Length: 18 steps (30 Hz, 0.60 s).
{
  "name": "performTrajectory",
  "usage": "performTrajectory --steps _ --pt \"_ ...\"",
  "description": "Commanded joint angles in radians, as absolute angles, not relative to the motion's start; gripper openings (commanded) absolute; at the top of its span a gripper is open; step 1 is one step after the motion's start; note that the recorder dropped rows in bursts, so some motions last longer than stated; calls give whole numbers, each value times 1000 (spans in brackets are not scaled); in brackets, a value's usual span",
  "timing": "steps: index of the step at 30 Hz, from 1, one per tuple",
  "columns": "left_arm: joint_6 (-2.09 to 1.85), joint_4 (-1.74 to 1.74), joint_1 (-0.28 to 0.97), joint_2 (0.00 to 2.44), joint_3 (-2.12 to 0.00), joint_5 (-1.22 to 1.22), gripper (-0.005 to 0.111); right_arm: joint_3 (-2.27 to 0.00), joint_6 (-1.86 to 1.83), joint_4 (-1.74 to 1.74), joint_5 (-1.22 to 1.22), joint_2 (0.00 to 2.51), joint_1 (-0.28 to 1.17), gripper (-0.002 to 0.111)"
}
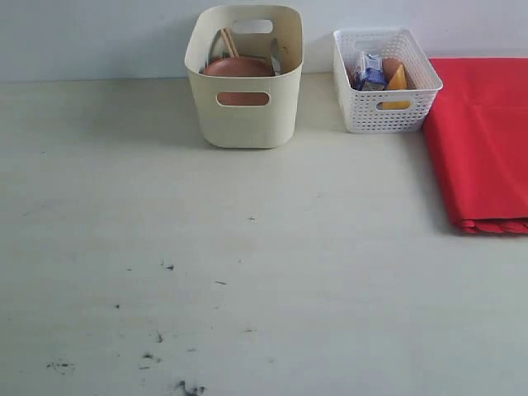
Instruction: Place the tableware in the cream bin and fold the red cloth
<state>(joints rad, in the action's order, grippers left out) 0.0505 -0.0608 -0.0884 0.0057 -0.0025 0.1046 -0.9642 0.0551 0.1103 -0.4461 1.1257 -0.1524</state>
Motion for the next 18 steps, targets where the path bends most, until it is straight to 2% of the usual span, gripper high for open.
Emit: performTrajectory --steps 1,9,18 --pt "48 -64 -91 0 0 101 3 -742 26 94 -371 901 -151 0" --pt "48 -64 -91 0 0 101 3 -473 -53 94 -396 554 -151 0" --pt "48 -64 -91 0 0 101 3 -216 -197 84 -203 195 53 0"
